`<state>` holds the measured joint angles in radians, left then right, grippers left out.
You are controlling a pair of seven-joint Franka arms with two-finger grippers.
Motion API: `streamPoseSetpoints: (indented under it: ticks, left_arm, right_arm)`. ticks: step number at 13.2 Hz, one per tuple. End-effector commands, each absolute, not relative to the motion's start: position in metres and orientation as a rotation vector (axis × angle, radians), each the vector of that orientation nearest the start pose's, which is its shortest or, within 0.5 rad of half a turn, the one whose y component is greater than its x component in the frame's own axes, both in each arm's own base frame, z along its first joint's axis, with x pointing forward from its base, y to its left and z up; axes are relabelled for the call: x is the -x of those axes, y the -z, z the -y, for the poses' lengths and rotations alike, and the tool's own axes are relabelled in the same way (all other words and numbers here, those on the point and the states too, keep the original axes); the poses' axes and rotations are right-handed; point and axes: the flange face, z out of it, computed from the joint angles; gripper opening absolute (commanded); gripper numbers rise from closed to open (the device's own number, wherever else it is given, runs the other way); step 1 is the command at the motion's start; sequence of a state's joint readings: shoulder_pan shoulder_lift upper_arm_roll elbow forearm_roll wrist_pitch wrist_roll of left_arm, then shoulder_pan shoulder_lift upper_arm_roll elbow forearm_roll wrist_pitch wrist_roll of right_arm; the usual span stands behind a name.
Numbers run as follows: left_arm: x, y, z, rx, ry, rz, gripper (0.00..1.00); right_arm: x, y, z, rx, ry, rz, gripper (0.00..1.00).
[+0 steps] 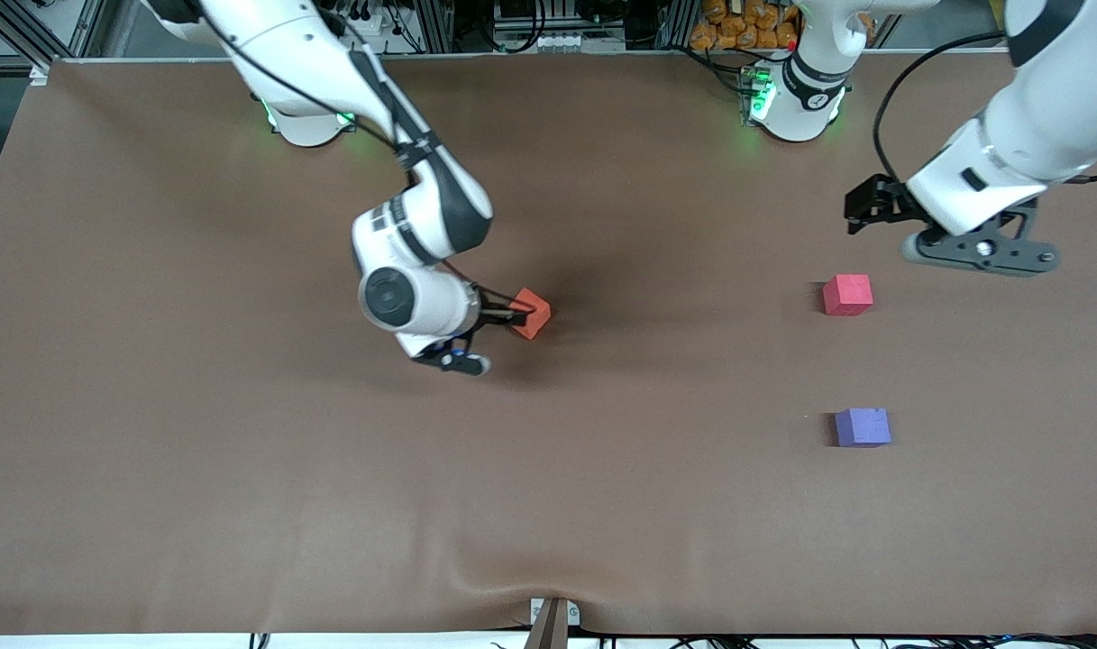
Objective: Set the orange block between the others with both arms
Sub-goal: 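Release the orange cube and retract the right gripper while the left gripper reaches out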
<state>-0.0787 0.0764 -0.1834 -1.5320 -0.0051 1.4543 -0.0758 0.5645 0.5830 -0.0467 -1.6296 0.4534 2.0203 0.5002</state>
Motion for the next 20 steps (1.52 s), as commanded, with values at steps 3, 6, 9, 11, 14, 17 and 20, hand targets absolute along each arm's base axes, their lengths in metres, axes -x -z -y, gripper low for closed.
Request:
streamPoseSetpoints:
  ticks: [3,6,9,11,14,17,20]
  left_arm:
    - [-0.545,-0.567,0.163,3.092,-0.388,-0.342,1.00]
    - [-0.543,-0.566,0.168,3.090,-0.400,-0.354,1.00]
    - [-0.544,-0.563,0.167,3.089,-0.407,-0.351,1.00]
    - [-0.544,-0.563,0.166,3.089,-0.407,-0.349,1.00]
    - [-0.544,-0.563,0.166,3.089,-0.407,-0.347,1.00]
    - [-0.544,-0.563,0.168,3.087,-0.407,-0.351,1.00]
    - [-0.547,-0.539,0.199,3.072,-0.459,-0.425,1.00]
  right_arm:
    - [-0.595,-0.360,-0.234,2.777,-0.571,-0.274,1.00]
    - [-0.599,-0.403,-0.172,2.858,-0.559,-0.298,1.00]
    - [-0.598,-0.450,-0.145,2.977,-0.452,-0.254,1.00]
    - [-0.597,-0.485,-0.131,3.043,-0.352,-0.217,1.00]
    - [-0.602,-0.525,-0.097,3.142,-0.271,-0.037,1.00]
    - [-0.599,-0.551,-0.048,3.134,-0.222,0.031,1.00]
    - [-0.594,-0.565,-0.005,3.145,-0.199,0.053,1.00]
